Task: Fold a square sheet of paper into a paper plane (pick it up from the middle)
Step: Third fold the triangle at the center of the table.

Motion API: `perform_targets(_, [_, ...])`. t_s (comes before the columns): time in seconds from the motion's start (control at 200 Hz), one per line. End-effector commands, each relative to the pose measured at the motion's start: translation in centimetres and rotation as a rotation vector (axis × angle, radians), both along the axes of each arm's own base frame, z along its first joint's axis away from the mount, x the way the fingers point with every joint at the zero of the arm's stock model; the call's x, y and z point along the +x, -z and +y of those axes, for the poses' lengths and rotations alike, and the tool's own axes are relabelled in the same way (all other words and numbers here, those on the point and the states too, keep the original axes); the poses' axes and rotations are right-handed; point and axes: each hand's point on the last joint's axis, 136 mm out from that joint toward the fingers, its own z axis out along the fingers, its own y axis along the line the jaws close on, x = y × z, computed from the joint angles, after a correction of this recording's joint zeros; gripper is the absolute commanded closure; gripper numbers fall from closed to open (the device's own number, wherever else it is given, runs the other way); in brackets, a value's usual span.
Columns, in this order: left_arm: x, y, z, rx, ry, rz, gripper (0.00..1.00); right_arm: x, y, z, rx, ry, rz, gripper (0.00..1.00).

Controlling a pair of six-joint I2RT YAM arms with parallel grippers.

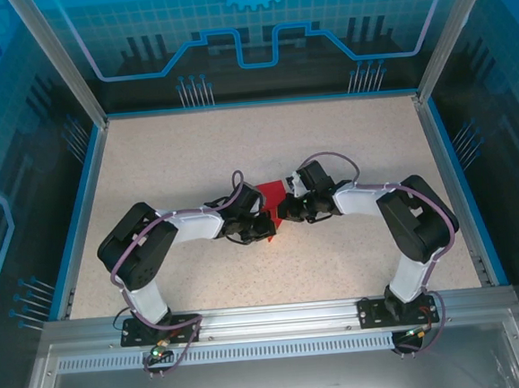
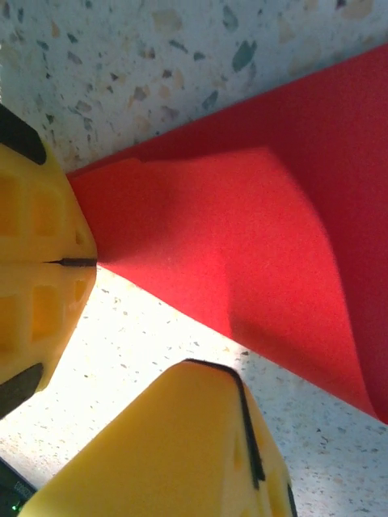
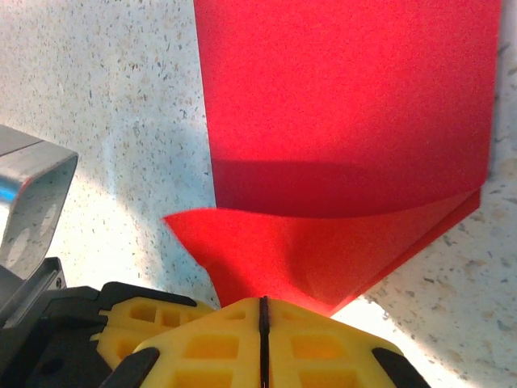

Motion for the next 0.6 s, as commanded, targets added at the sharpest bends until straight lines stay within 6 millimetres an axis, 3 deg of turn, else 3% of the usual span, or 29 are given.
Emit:
perform_targets(0.0, [-0.1, 0.4, 0.1, 0.036, 0.014, -0.001, 0.98, -1.0, 0.5, 0.5, 0.01, -0.051, 0.019, 0.91])
perform_targets(0.23, [-0.1, 0.3, 0.2, 0.036, 0.015, -0.006, 0.98, -0.6, 2.1, 1.0, -0.018, -0.051, 0.063, 0.91])
perform_targets(0.475, [0.6, -2.5, -0.3, -0.03, 0.003, -0.083, 0.97, -1.1, 3.2, 0.2, -0.052, -0.039, 0.084, 0.92])
perform_targets(0.595, [0.9, -2.1, 0.2, 0.013, -0.011, -0.081, 0.96, -1.2, 3.3, 0.0, -0.051, -0.037, 0.089, 0.92])
